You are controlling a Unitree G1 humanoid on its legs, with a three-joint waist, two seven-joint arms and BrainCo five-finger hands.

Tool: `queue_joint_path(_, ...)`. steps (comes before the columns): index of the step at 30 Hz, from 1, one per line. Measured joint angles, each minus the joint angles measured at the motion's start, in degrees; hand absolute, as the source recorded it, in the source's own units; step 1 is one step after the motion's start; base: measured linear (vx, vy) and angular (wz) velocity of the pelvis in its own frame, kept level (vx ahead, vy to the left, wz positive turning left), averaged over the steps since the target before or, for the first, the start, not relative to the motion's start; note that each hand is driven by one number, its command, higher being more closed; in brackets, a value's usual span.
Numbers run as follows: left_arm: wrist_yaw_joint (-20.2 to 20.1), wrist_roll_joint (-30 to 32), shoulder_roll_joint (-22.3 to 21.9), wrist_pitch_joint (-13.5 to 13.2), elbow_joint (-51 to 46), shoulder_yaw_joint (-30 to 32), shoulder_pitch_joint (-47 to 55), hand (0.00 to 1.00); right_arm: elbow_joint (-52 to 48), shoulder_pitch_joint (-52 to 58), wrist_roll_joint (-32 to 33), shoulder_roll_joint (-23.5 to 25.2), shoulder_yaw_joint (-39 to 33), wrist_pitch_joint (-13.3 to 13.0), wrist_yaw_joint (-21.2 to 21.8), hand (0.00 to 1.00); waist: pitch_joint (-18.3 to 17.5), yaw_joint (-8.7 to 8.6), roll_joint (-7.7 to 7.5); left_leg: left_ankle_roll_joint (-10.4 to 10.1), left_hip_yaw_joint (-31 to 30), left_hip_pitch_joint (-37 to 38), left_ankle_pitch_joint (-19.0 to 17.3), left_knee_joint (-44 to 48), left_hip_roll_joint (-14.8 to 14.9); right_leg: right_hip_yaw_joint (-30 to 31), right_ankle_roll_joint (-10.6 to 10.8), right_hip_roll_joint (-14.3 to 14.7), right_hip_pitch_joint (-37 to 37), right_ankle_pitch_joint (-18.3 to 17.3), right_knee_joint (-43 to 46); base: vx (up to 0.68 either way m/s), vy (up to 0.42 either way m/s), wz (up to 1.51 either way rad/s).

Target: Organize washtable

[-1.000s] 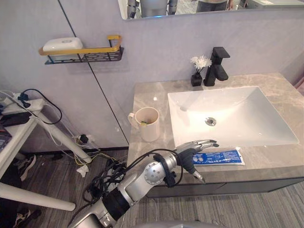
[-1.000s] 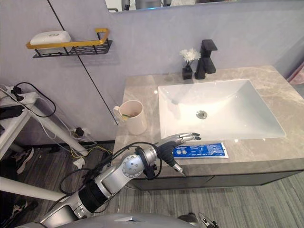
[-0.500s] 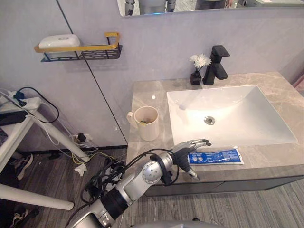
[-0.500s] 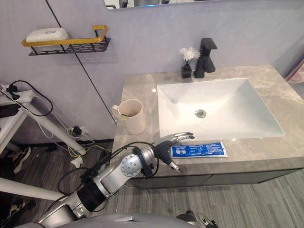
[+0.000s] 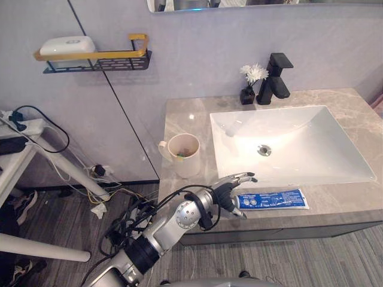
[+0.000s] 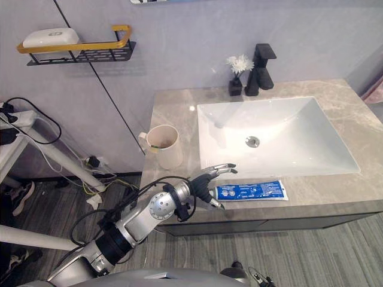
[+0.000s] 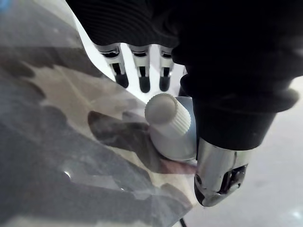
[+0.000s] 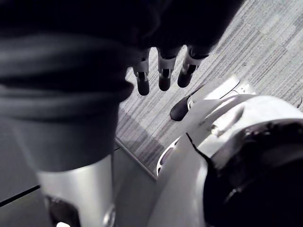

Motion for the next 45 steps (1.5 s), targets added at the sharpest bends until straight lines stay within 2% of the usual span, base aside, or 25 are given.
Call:
queue_joint_path(6, 1.78, 0.00, -0.56, 0.06, 0.00, 0.41, -0.91, 1.00, -0.03, 0.00, 0.01, 0.06, 0.00, -0.02, -0.08, 0.00, 0.12, -0.09, 0.22, -0.01, 0.09, -0.24, -0.01, 0.08, 0.01, 0.10, 0.00, 0.00, -0.28, 0.00, 0.00, 0.00, 0.000, 0.00)
queue_joint_path(12, 1.87, -0.08, -1.54, 0.00, -0.01, 0.32, -2.47, 1.00, -0.20, 0.00, 0.03, -0.10, -0.09, -0.09, -0.15, 0.00, 0.66, -0.08, 1.10, -0.01, 0.21, -0.51, -0.02, 0.08, 0.01, 0.16, 0.00, 0.01, -0.55, 0.00, -0.01, 0.00, 0.000, 0.00)
queue_joint_path(17, 1.62, -0.09, -1.65, -0.49, -0.03, -0.25, -2.97, 1.00, -0.20, -0.02, 0.05, -0.09, -0.05, -0.16, -0.42, 0.00, 0.66, -0.07, 1.13, -0.04, 0.51, -0.54, -0.13, 0.39, 0.02, 0.29, 0.00, -0.03, -0.54, 0.00, 0.03, 0.00, 0.000, 0.00)
queue_joint_path(28, 0.99, -0.71, -2.31, -2.21, -0.03, -5.86, -2.81, 1.00, -0.33, -0.01, 0.09, -0.53, 0.27, -0.25, -0.77, 0.00, 0.42, -0.12, 1.96, 0.08, 0.51, -0.89, -0.45, 1.21, 0.06, 0.40, 0.01, -0.10, -0.82, 0.00, 0.27, 0.00, 0.000, 0.00)
queue_joint_path(38, 2.66, -4.86, -2.27, -3.34, -0.07, -6.08, -0.57, 1.00, -1.49, 0.02, 1.40, -1.29, 5.46, -1.74, -1.79, 0.00, 0.37, -0.32, 1.95, 0.08, 0.72, -0.55, -0.44, 0.87, 0.05, 0.48, 0.04, -0.04, -0.55, 0.06, 0.16, 0.00, 0.000, 0.00)
queue_joint_path(44, 5.89, -6.35, -2.11, -4.17, -0.48, -3.93, 2.17, 1.00, -9.59, 1.97, 4.80, -1.39, 11.13, -3.50, -2.01, 0.00, 0.33, -0.95, 1.76, 0.08, 2.18, -0.48, -0.44, 0.85, 0.04, 2.09, 0.06, 0.01, -1.39, 0.93, -0.11, -0.02, 0.011, -0.15)
queue_joint_path(45, 7.82, -8.01, -4.24, -4.33, -7.43, -1.57, 2.00, 1.00, -23.06, 9.34, 4.77, 0.17, 11.74, -5.17, -1.84, 0.00, -0.17, -0.88, 0.91, 0.11, 3.86, -0.70, -0.46, 0.86, 0.02, 4.07, 0.08, 0.01, -3.25, 0.96, 0.83, -0.05, 0.025, -0.43)
